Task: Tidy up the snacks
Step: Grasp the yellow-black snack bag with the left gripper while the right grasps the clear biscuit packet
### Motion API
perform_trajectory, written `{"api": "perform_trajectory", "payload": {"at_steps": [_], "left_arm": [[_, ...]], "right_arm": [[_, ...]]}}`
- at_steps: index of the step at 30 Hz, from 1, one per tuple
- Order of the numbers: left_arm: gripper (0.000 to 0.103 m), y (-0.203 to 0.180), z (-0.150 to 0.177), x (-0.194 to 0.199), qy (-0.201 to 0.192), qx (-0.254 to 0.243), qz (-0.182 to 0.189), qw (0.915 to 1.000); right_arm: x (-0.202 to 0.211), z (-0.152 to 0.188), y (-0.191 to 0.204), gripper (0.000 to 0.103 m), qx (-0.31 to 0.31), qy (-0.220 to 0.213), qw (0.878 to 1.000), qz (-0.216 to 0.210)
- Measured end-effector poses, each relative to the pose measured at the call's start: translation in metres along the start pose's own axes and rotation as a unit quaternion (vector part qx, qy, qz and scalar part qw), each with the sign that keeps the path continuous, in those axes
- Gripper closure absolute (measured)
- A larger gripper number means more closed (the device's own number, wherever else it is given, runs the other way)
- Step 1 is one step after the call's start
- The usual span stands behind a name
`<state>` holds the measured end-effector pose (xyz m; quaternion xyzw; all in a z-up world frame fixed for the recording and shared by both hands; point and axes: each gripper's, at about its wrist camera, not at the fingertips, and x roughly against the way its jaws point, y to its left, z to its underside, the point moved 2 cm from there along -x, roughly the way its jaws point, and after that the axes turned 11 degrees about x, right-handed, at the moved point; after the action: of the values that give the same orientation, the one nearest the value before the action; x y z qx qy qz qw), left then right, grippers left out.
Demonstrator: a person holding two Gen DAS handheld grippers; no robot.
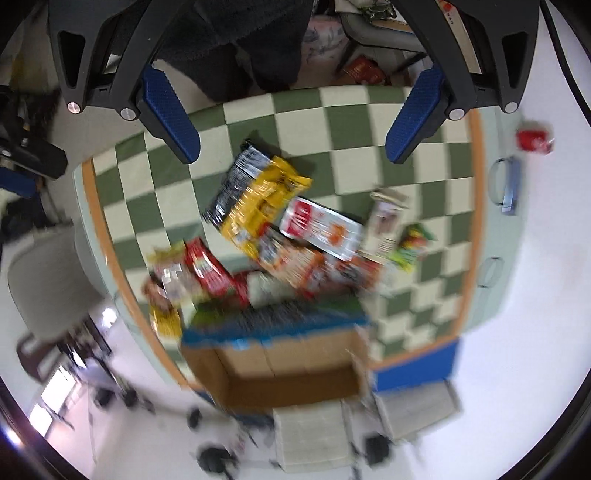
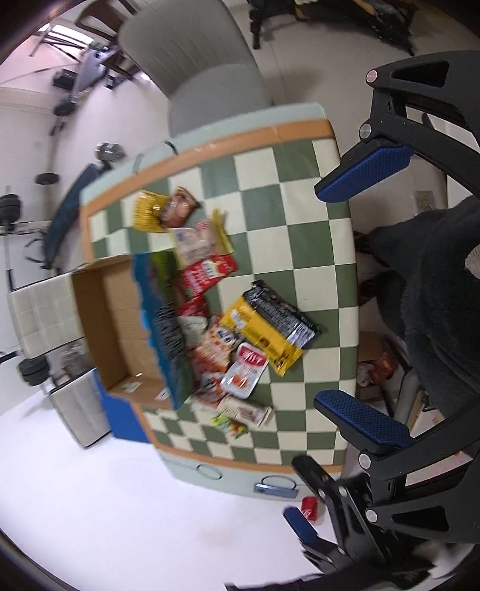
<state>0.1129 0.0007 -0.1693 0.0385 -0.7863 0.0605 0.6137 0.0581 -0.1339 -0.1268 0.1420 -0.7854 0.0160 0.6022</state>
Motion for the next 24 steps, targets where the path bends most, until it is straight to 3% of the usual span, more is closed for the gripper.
{"api": "perform_trajectory", "payload": {"at_steps": [7, 11, 21, 24], "left_arm": [[0.000, -0.055, -0.015, -0.117, 0.099, -0.106, 0.016, 0.9893], [0.000, -0.078, -0.019, -0.171, 0.140, -0.155, -0.008, 0.9779], [0.000, -0.100, 0.006, -0.249, 0.210, -0.218, -0.058, 0.9512], [0.000, -0.100, 0.014, -0.262, 0.198, -0.213, -0.078, 0.9535]], "right_arm": [[-0.115, 0.000, -0.051, 0.000, -0.023, 0.069, 0.997, 0.008], [-0.167, -0.001, -0.080, 0.000, -0.042, 0.103, 0.994, -0.002], [-0.205, -0.022, -0.101, 0.000, -0.014, 0.124, 0.992, 0.011], [-0.210, -0.039, -0.110, 0.000, -0.019, 0.124, 0.992, 0.016]]}}
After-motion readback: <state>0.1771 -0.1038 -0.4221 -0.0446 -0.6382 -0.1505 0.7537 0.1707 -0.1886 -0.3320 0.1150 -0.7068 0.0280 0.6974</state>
